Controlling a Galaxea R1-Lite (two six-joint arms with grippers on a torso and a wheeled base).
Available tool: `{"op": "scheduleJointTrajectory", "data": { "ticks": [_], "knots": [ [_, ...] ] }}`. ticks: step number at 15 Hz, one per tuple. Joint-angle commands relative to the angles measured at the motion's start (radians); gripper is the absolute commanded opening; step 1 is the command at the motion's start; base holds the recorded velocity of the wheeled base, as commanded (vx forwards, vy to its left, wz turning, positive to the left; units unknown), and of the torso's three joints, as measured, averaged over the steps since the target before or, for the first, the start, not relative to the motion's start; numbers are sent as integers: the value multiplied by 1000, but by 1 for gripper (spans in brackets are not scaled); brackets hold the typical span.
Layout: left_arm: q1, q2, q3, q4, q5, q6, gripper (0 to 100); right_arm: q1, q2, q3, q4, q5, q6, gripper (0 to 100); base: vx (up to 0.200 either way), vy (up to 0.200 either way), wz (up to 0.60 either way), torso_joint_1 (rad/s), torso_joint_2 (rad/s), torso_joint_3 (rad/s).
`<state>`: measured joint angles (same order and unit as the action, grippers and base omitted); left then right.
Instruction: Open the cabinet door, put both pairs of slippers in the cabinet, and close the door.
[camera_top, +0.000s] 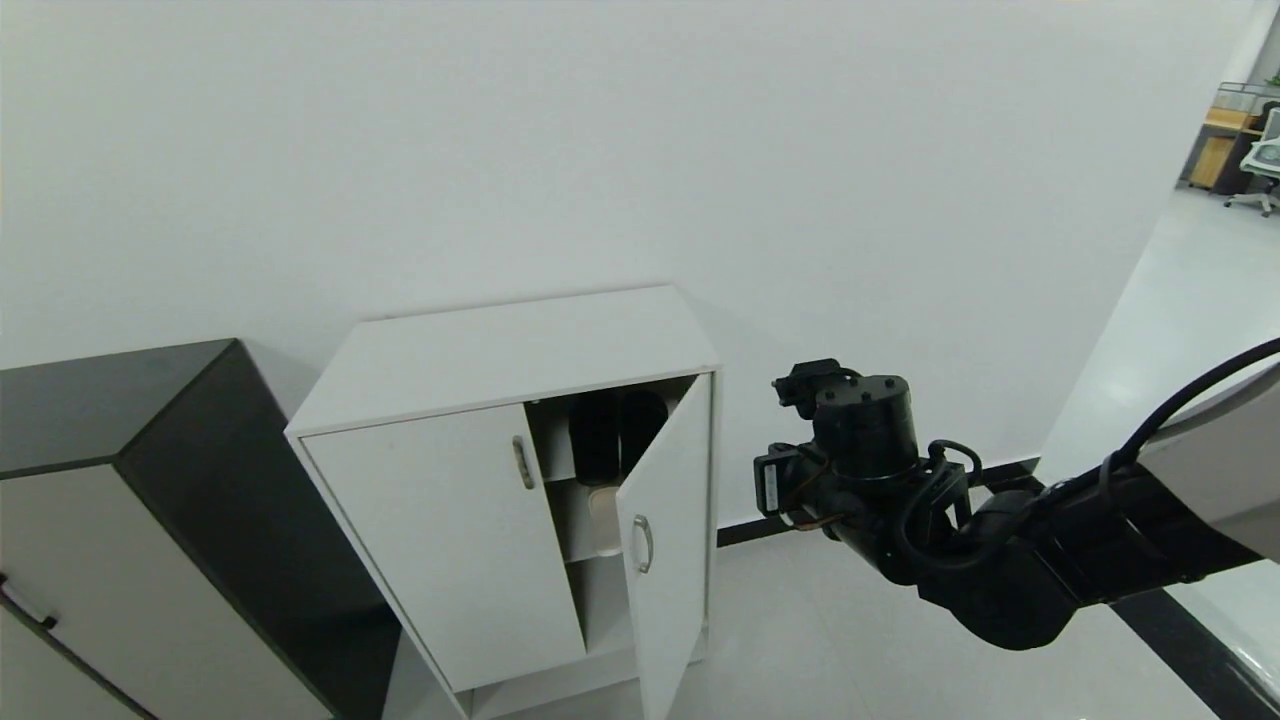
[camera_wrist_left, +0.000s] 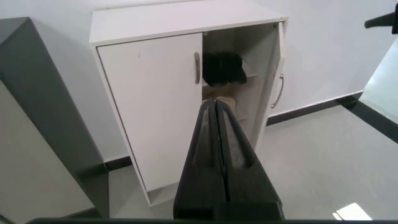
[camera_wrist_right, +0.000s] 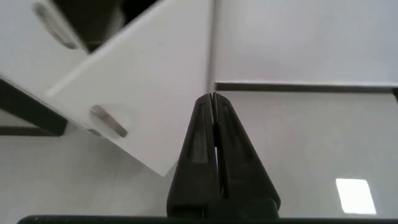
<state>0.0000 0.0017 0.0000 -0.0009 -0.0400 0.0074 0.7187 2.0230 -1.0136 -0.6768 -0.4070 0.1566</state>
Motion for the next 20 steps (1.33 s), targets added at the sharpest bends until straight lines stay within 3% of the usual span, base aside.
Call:
{"op": "scheduleJointTrajectory", "data": {
  "ticks": [1,4,7,12,15,20],
  "knots": [
    [0,0,0,-1,0,0,0,8,10,1,0,1,0,0,0,0,600,2,-2,7],
    [0,0,0,-1,0,0,0,8,23,4,-10,4,3,0,0,0,600,7,4,9],
    [2,0,0,-1,0,0,0,8,46,32,-84,5,-2,0,0,0,0,0,0,0],
    [2,0,0,-1,0,0,0,-45,46,240,-311,215,-77,0,0,0,0,0,0,0],
    [0,0,0,-1,-1,2,0,-44,51,348,-397,232,-72,0,0,0,0,0,0,0],
    [2,0,0,-1,-3,3,0,-59,63,460,-481,286,-69,0,200,0,0,-3,-1,3]
  ]
}}
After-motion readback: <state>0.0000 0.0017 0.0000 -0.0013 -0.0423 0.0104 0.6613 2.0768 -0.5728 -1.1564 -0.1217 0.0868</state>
